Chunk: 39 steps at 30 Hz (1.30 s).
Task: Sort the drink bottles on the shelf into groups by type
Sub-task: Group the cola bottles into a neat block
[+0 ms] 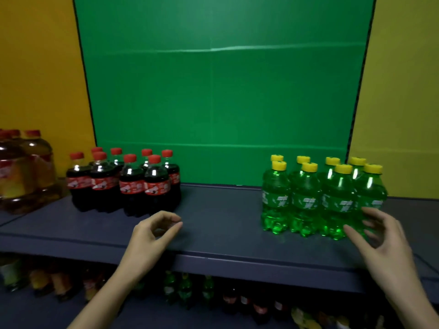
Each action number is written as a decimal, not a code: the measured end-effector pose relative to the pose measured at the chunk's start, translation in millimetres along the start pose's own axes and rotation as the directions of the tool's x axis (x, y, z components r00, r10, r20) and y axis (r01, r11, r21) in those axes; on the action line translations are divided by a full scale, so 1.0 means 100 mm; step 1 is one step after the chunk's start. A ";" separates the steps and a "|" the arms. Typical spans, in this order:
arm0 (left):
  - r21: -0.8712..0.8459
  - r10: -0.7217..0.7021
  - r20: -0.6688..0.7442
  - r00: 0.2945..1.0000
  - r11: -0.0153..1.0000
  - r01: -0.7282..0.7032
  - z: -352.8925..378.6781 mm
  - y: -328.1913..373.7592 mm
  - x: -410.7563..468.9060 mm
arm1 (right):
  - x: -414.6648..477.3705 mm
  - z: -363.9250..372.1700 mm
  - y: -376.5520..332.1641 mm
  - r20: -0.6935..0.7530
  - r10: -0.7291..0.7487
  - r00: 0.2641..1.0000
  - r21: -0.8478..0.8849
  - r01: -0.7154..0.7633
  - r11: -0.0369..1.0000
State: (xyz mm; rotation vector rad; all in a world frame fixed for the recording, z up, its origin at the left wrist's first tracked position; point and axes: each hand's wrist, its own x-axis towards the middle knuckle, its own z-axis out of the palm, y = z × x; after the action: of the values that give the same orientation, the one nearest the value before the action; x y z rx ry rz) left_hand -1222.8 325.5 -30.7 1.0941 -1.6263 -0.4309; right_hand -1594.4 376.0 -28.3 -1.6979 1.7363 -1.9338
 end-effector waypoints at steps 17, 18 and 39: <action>0.175 -0.006 -0.114 0.993 0.984 0.026 -2.03 -1.00 0.25 | -0.57 2.24 -1.27 0.410 0.032 0.912 0.096 -0.078 0.992; 0.172 -0.015 -0.132 0.991 0.984 0.038 -2.09 -1.05 0.32 | -0.53 2.34 -1.30 0.426 0.037 0.904 0.087 -0.082 0.993; -0.225 -0.171 0.436 0.884 0.930 0.291 -2.38 -2.01 1.82 | 0.05 3.47 -1.52 0.679 0.080 0.729 0.189 -0.279 0.941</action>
State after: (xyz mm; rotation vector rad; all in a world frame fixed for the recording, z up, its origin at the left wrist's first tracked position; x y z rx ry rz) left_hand -921.0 131.0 8.4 1.0257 -1.7241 -1.0859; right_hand -1263.6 195.0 6.0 -1.7231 1.2245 -1.1776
